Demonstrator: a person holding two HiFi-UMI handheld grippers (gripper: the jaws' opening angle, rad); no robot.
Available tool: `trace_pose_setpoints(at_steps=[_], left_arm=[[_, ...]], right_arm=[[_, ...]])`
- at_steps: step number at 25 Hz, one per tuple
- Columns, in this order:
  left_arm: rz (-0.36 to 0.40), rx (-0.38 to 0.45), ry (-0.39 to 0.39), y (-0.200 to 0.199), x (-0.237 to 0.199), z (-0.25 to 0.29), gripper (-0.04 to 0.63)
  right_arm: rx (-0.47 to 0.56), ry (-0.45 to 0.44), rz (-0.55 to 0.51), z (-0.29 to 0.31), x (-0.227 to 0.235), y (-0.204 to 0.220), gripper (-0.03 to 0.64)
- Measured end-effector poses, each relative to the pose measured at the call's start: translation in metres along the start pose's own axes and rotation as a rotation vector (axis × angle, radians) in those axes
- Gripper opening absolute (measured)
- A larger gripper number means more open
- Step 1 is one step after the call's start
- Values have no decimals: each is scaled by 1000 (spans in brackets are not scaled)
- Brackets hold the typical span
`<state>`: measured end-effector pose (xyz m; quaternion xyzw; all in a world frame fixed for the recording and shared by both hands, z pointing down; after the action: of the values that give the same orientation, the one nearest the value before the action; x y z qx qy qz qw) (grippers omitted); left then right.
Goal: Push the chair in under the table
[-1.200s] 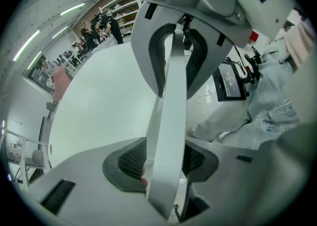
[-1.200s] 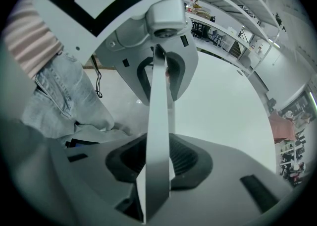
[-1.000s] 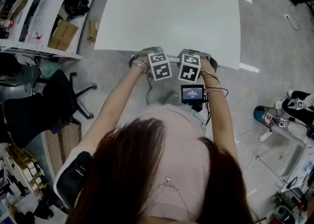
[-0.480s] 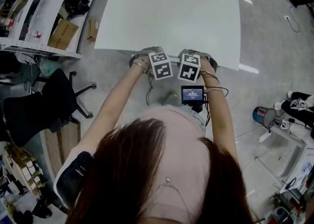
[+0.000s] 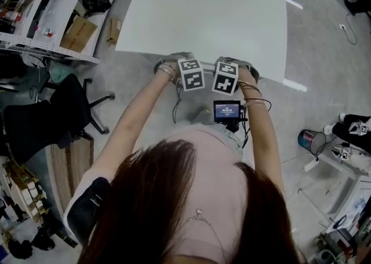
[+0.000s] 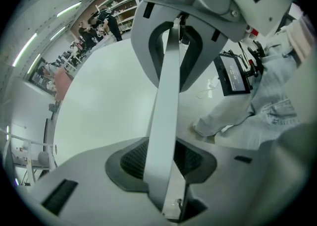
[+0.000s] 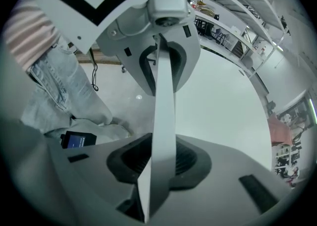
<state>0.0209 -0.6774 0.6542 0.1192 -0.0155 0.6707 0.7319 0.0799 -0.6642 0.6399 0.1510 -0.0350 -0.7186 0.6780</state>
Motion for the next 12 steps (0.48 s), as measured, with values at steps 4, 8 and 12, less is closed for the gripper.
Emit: trace_pose_setpoints(at_steps=[4, 8, 12], left_arm=[[2, 11, -36, 2, -2, -11, 146], [6, 34, -81, 6, -2, -18, 150], [-11, 42, -123, 8, -4, -27, 156]], right_arm=[[-20, 39, -28, -1, 0, 1, 110], [-31, 75, -33, -8, -2, 4, 110], [-26, 131, -27, -21, -1, 4, 110]])
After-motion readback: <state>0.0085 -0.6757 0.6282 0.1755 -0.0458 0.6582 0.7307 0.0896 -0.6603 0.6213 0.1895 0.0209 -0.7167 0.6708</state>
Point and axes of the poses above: the fingertips, and each gripper's own axes: z forward along the fingers, x to its right, y out of its underside, the point moved 1 cm from there along -z, backward along the fingers, and after that the axes turned 3 degrees about -z, right-handed, at the moved point
